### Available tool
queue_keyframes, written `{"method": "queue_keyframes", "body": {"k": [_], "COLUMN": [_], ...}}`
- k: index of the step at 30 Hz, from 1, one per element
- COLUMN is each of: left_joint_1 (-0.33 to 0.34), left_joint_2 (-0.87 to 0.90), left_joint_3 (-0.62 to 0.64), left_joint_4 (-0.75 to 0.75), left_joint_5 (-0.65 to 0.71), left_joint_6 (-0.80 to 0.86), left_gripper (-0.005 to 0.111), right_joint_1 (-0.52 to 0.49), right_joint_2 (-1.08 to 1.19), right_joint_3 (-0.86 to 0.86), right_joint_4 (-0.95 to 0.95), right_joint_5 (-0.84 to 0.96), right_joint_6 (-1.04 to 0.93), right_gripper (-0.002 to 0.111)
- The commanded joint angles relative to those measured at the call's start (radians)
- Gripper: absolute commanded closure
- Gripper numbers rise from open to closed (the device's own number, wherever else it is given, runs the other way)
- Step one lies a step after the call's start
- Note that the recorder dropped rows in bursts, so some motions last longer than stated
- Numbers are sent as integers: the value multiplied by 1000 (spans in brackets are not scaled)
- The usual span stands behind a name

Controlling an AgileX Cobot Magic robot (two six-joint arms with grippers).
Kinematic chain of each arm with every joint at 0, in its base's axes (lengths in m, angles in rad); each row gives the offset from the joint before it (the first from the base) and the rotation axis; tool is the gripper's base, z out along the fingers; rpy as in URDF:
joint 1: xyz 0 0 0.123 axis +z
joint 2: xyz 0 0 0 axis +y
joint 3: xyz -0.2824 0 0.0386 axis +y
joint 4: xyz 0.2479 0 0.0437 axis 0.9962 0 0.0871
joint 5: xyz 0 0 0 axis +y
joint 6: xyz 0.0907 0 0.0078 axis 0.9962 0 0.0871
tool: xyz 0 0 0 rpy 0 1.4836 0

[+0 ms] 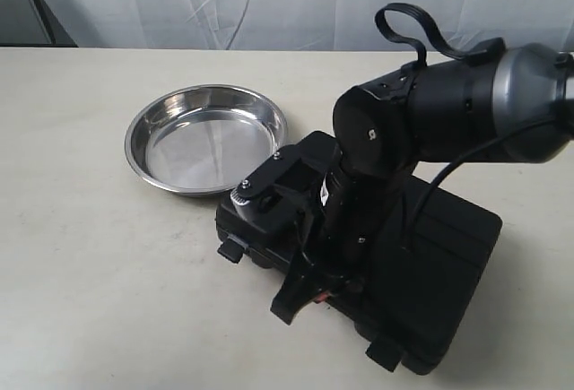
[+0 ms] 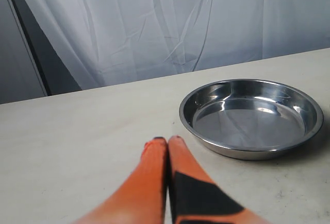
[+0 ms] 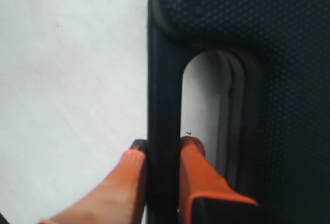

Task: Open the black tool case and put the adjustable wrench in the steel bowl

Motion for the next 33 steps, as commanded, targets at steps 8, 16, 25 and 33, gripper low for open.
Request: {"method": "queue_keyframes", "body": {"k": [8, 16, 25, 33], "left_joint_1": [-4, -4, -4, -4], "left_joint_2": [4, 4, 4, 4], "left_joint_3": [-2, -2, -2, -2], "left_joint_4": [-3, -3, -3, -3], "left_joint_5": [-6, -6, -6, -6], "left_joint_6": [-2, -2, -2, -2], "left_gripper": [106, 106, 106, 106], "right_joint_1": [22, 30, 32, 32], "right_joint_2": [-11, -11, -49, -231], "right_joint_3": [-4, -4, -4, -4], "right_joint_4": [84, -51, -21, -135], "right_joint_5": [28, 21, 66, 59], "right_joint_6": [-7, -19, -14, 34], "right_gripper": [109, 109, 109, 109]}}
